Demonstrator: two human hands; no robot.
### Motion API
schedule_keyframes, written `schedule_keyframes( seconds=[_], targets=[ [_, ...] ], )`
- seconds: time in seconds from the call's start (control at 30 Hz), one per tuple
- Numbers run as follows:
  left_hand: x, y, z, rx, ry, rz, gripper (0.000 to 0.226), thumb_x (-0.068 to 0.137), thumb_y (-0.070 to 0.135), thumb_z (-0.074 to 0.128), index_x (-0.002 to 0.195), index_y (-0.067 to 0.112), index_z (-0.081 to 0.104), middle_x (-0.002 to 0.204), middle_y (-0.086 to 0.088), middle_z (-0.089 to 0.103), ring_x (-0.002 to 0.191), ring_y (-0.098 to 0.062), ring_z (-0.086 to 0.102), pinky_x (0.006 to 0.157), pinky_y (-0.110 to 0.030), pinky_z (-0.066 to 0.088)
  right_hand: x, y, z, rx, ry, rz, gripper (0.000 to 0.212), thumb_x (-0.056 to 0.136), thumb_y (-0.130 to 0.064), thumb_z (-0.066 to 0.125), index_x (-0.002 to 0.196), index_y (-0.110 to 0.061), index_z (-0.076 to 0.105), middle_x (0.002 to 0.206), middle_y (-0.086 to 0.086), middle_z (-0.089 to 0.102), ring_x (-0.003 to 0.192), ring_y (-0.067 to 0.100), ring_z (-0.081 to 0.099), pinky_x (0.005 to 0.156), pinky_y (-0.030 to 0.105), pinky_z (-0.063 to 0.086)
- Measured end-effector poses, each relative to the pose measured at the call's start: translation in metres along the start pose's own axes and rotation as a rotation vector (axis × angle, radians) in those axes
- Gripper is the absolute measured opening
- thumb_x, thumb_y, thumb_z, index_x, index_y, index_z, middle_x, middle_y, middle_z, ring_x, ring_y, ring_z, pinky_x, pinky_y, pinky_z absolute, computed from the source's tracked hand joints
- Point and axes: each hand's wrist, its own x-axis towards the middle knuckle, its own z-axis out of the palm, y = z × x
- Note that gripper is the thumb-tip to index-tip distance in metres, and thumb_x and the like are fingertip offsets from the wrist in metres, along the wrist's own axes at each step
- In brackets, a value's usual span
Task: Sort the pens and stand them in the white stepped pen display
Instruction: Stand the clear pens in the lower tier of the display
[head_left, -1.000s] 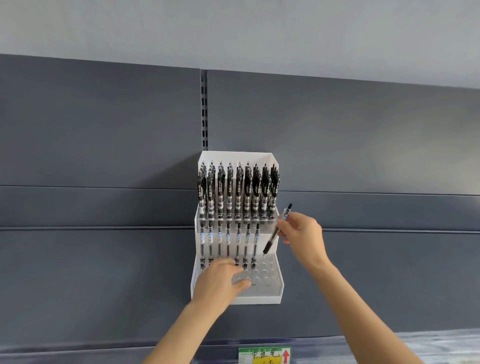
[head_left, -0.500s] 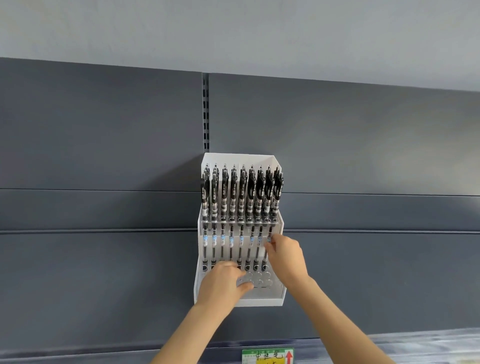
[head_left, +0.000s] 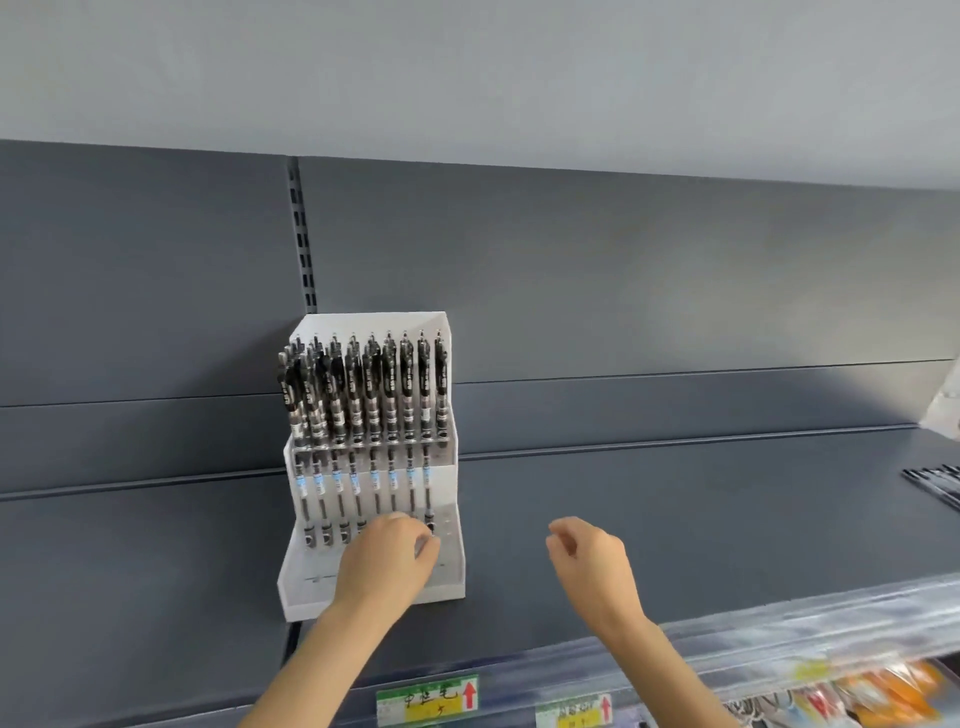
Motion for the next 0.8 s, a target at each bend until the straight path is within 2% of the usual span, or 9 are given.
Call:
schedule_keyframes(
  seconds=[0.03,0.07,0.1,0.13,0.2,0.37,0.6,0.8],
  targets=[
    [-0.002,0.017,0.005,-0.03,0.014,0.042,0.031,0.095,0.032,0.044,0.106,0.017,0.068,0.113,0.003,0.064,0.102,-0.014,0.058,0.085,-0.027,0.048,-0.001,0.012,-0.011,-0.04,-0.003,0.001,0.028,0.094,-0.018,0.044,0.11,-0.002,0.06,0.086,0.012,0.067,0.067,0.019,0.054,0.066,0.029,0.046],
    [-0.004,0.036,0.01,-0.059,0.015,0.08,0.032,0.096,0.032,0.043,0.115,0.019,0.065,0.12,0.004,0.062,0.109,-0.013,0.056,0.09,-0.026,0.046,-0.003,0.024,-0.021,-0.085,-0.011,0.002,0.031,0.095,-0.02,0.043,0.117,-0.003,0.058,0.099,0.011,0.068,0.082,0.022,0.061,0.075,0.031,0.049],
    [-0.006,0.055,0.015,-0.076,0.003,0.108,0.034,0.097,0.033,0.042,0.124,0.021,0.059,0.127,0.005,0.058,0.117,-0.012,0.052,0.095,-0.024,0.042,-0.005,0.035,-0.033,-0.138,-0.03,0.008,0.034,0.097,-0.023,0.043,0.124,-0.006,0.053,0.114,0.008,0.065,0.1,0.022,0.061,0.084,0.031,0.049],
    [-0.008,0.073,0.022,-0.08,-0.017,0.125,0.038,0.097,0.034,0.042,0.131,0.022,0.052,0.133,0.006,0.053,0.123,-0.011,0.048,0.099,-0.024,0.039,-0.007,0.047,-0.046,-0.19,-0.052,0.009,0.038,0.098,-0.025,0.042,0.131,-0.008,0.048,0.125,0.006,0.059,0.115,0.021,0.054,0.091,0.03,0.046],
    [-0.012,0.105,0.036,-0.058,-0.069,0.142,0.042,0.097,0.035,0.041,0.137,0.023,0.045,0.14,0.006,0.047,0.13,-0.011,0.041,0.104,-0.025,0.036,-0.011,0.072,-0.07,-0.294,-0.092,-0.003,0.045,0.099,-0.028,0.04,0.14,-0.012,0.037,0.137,0.002,0.049,0.129,0.021,0.041,0.101,0.029,0.039],
    [-0.025,0.185,0.075,-0.04,-0.171,0.172,0.042,0.099,0.031,0.038,0.139,0.022,0.043,0.141,0.006,0.045,0.133,-0.011,0.036,0.105,-0.026,0.035,-0.023,0.136,-0.135,-0.418,-0.153,0.032,0.05,0.099,-0.031,0.037,0.146,-0.016,0.027,0.149,-0.001,0.035,0.137,0.021,0.029,0.11,0.033,0.03],
    [-0.03,0.294,0.118,-0.025,-0.248,0.244,0.036,0.098,0.026,0.038,0.129,0.015,0.052,0.132,0.001,0.054,0.127,-0.015,0.041,0.1,-0.029,0.039,-0.034,0.216,-0.224,-0.381,-0.088,0.092,0.051,0.1,-0.033,0.036,0.146,-0.015,0.027,0.15,0.0,0.034,0.139,0.019,0.028,0.112,0.032,0.029],
    [-0.014,0.372,0.15,-0.063,-0.298,0.355,0.041,0.098,0.028,0.039,0.139,0.019,0.043,0.142,0.004,0.045,0.134,-0.013,0.035,0.105,-0.026,0.034,-0.034,0.275,-0.285,-0.341,-0.012,0.204,0.051,0.099,-0.036,0.037,0.145,-0.016,0.029,0.15,0.0,0.034,0.139,0.017,0.029,0.111,0.031,0.029]
  ],
)
